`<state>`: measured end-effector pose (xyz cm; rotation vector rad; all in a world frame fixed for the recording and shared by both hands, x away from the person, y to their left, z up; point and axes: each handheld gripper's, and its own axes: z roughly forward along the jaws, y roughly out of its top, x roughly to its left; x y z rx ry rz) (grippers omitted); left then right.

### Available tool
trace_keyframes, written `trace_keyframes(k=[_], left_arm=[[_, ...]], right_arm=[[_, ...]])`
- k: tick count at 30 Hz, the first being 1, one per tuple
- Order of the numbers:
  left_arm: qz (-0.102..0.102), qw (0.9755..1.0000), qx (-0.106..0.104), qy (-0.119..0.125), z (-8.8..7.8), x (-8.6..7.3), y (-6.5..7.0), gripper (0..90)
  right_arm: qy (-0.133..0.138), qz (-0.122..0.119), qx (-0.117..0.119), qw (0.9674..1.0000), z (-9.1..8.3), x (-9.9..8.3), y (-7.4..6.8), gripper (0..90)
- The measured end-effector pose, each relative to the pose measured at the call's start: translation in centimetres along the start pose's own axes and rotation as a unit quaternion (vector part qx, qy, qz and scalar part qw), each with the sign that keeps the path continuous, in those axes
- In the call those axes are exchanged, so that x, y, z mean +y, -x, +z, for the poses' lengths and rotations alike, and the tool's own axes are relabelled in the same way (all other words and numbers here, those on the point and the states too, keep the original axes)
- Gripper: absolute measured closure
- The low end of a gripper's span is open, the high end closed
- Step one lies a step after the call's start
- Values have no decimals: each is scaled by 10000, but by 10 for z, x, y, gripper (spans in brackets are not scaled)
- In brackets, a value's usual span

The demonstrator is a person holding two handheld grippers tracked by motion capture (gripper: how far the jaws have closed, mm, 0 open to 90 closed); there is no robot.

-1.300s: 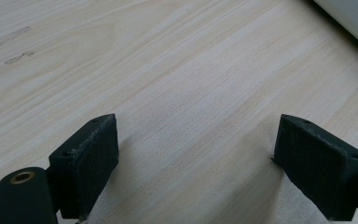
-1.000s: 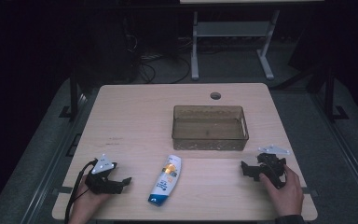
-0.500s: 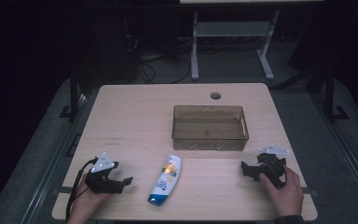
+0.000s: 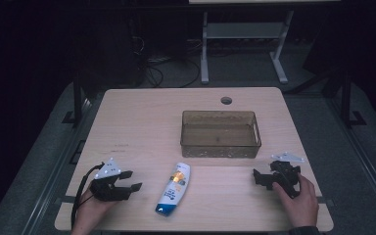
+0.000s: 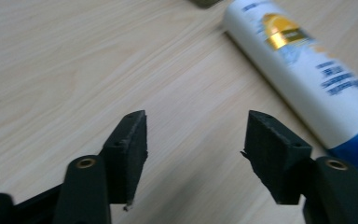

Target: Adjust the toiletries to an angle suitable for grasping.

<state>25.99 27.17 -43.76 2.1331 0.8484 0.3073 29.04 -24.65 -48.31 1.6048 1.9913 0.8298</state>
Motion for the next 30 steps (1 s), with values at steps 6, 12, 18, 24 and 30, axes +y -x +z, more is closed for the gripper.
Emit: trace_keyframes(k=[6, 12, 18, 24, 30], left_arm=[[53, 9997, -245, 9, 2, 11, 9, 529], [138, 9985, -525, -43, 6, 21, 18, 665], [205, 9970, -734, -103, 12, 28, 24, 801], [272, 9957, -883, -84, 14, 33, 30, 895], [405, 9931, -1088, -144, 23, 39, 40, 895]], right_arm=[[-1, -1, 0, 10000, 0, 0, 0, 0], [5, 3, 2, 10000, 0, 0, 0, 0], [6, 3, 3, 10000, 0, 0, 0, 0], [6, 2, 2, 10000, 0, 0, 0, 0], [7, 4, 3, 10000, 0, 0, 0, 0]])
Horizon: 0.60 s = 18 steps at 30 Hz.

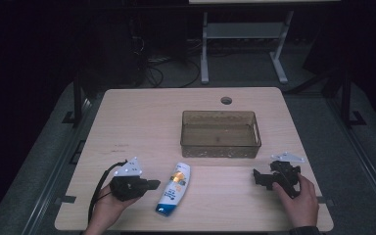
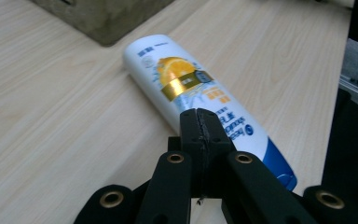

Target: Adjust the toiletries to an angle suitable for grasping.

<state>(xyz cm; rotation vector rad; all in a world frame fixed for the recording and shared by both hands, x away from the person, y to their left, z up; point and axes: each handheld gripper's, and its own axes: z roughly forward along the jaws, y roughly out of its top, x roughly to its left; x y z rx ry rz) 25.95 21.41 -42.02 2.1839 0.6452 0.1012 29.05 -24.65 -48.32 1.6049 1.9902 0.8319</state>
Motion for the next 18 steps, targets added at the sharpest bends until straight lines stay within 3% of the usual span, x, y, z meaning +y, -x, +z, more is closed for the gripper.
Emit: trace_keyframes(k=[18], left_arm=[[268, 9981, -511, -231, 33, 9, 25, 896]], right_arm=[[-1, 3, 0, 10000, 0, 0, 0, 0]])
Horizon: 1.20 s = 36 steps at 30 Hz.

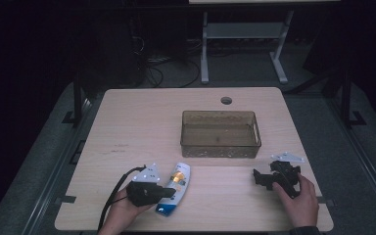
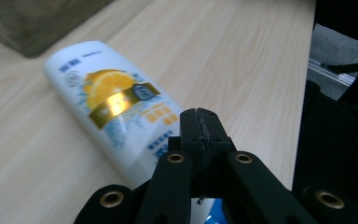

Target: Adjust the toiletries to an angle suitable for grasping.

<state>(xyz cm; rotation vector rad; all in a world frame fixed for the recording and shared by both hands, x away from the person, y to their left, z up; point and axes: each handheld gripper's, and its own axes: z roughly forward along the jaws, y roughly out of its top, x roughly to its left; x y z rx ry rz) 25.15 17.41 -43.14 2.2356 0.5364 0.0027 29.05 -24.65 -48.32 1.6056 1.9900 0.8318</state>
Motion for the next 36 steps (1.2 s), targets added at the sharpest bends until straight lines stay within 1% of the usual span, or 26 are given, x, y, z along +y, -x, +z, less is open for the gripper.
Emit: trace_keyframes(k=[7, 9, 14, 22, 30, 36], left_arm=[[68, 9998, -162, -126, 14, -1, 9, 896], [138, 9995, -197, -227, 19, -3, 12, 896], [151, 9992, -229, -291, 22, -5, 15, 896], [212, 9988, -114, -429, 22, -8, 17, 896], [186, 9987, 4, -476, 17, -12, 14, 896], [112, 9987, 103, -489, 13, -16, 11, 896]], right_arm=[[1, -3, 0, 10000, 0, 0, 0, 0], [0, -4, 0, 10000, 0, 0, 0, 0], [1, -5, 0, 10000, 0, 0, 0, 0], [0, -5, -1, 10000, 0, 0, 0, 0], [3, -2, 0, 10000, 0, 0, 0, 0], [1, -2, 0, 10000, 0, 0, 0, 0]])
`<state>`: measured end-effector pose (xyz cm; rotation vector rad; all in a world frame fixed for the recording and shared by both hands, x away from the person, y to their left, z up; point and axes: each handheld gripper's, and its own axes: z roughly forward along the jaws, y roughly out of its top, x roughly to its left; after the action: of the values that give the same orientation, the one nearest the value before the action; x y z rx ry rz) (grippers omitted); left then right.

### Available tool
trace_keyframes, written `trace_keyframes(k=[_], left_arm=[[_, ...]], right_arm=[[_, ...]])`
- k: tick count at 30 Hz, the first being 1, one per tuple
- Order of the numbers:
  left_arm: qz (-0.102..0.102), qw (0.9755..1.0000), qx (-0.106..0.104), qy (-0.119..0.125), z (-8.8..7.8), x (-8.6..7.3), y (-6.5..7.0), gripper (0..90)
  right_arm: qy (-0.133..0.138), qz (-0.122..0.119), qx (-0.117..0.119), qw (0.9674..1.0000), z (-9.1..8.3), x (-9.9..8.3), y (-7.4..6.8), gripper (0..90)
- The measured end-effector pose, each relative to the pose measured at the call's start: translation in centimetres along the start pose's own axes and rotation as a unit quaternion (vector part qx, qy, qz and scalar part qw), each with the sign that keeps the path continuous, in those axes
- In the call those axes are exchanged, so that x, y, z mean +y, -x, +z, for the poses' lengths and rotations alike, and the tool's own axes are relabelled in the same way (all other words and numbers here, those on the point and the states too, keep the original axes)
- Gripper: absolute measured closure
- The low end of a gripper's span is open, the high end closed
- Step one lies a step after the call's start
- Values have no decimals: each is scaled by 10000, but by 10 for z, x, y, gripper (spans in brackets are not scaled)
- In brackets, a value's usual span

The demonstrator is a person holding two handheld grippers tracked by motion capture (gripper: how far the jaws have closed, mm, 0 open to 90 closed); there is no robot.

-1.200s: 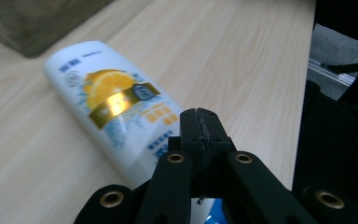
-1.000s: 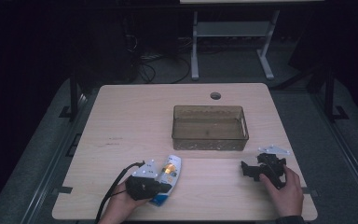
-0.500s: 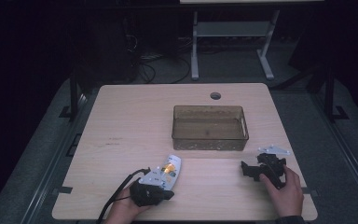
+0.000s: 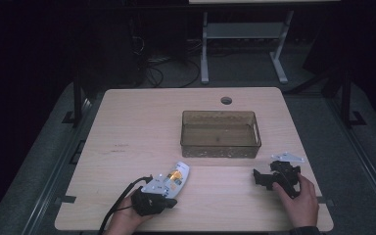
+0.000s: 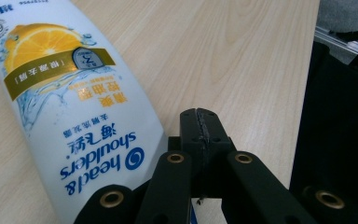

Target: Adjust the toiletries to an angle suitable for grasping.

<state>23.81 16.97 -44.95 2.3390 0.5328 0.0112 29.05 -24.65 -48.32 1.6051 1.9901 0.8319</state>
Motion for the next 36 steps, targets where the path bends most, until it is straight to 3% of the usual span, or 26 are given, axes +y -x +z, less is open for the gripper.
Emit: trace_keyframes(k=[36], left_arm=[[-392, 9976, 577, -13, -28, -23, -30, 896]], right_arm=[[-2, -1, 0, 10000, 0, 0, 0, 0]])
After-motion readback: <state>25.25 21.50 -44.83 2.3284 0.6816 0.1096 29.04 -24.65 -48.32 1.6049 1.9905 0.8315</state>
